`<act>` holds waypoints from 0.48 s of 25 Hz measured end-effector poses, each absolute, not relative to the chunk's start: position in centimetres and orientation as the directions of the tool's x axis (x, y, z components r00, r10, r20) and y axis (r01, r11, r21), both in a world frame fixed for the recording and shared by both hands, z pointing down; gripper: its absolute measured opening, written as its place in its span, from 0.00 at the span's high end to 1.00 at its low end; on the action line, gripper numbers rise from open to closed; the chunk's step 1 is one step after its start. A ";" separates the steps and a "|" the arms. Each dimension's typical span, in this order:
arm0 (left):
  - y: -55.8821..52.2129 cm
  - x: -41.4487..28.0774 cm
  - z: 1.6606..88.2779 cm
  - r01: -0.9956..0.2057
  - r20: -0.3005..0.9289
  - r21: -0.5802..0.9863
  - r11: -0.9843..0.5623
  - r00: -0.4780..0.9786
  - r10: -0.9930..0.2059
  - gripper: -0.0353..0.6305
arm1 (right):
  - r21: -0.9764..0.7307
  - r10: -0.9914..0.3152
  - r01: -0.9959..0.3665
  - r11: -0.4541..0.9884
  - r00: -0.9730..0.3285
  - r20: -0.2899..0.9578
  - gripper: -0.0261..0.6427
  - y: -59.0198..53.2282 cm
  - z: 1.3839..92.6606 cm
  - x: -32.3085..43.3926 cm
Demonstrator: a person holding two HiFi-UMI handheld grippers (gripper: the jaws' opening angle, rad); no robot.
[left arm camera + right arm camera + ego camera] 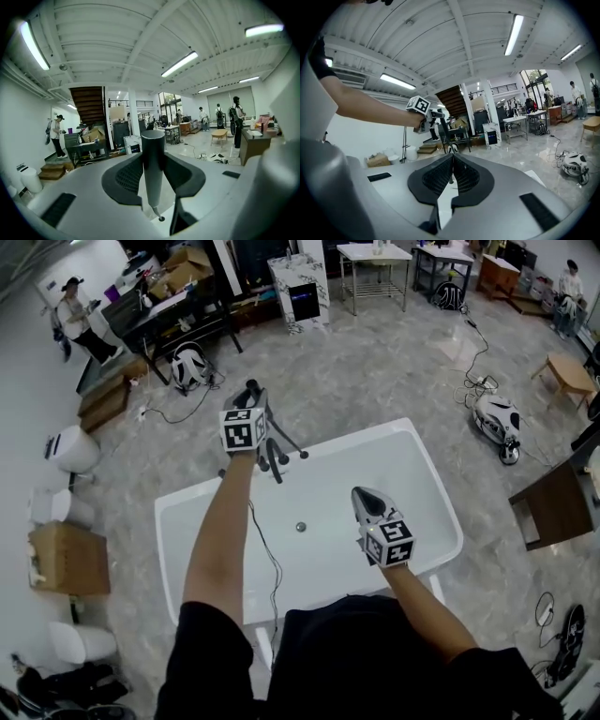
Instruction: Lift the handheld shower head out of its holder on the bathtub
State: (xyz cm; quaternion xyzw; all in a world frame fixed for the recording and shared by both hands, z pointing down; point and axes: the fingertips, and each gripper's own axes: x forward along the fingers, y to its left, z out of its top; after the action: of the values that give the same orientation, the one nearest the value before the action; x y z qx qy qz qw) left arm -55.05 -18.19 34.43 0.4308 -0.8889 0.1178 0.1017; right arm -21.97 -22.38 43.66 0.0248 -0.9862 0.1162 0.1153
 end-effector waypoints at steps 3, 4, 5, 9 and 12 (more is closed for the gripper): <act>-18.2 -54.2 33.4 -0.798 0.268 -0.111 0.592 -0.598 -0.755 0.75 | -0.179 -0.017 -0.062 0.982 -0.970 0.241 0.96 -21.2 43.4 -21.8; -18.2 -53.7 33.1 -0.803 0.265 -0.114 0.585 -0.592 -0.761 0.75 | -0.168 -0.017 -0.060 0.984 -0.970 0.244 0.96 -20.9 43.3 -21.5; -18.2 -53.2 32.9 -0.808 0.263 -0.120 0.577 -0.586 -0.766 0.75 | -0.160 -0.018 -0.058 0.985 -0.969 0.245 0.96 -20.6 43.2 -21.3; -18.5 -51.6 32.3 -0.819 0.254 -0.156 0.552 -0.574 -0.779 0.75 | -0.152 -0.022 -0.060 0.987 -0.972 0.235 0.96 -20.1 43.1 -20.3; -18.9 -50.7 32.1 -0.826 0.249 -0.173 0.537 -0.564 -0.787 0.75 | -0.146 -0.031 -0.066 0.987 -0.973 0.231 0.96 -20.1 43.1 -19.5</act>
State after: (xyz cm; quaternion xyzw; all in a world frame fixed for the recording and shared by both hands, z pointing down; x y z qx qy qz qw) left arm -50.72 -18.90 32.09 0.4615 -0.8738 0.1362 0.0705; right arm -19.49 -20.07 43.09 0.0247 -0.9901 0.0767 0.1145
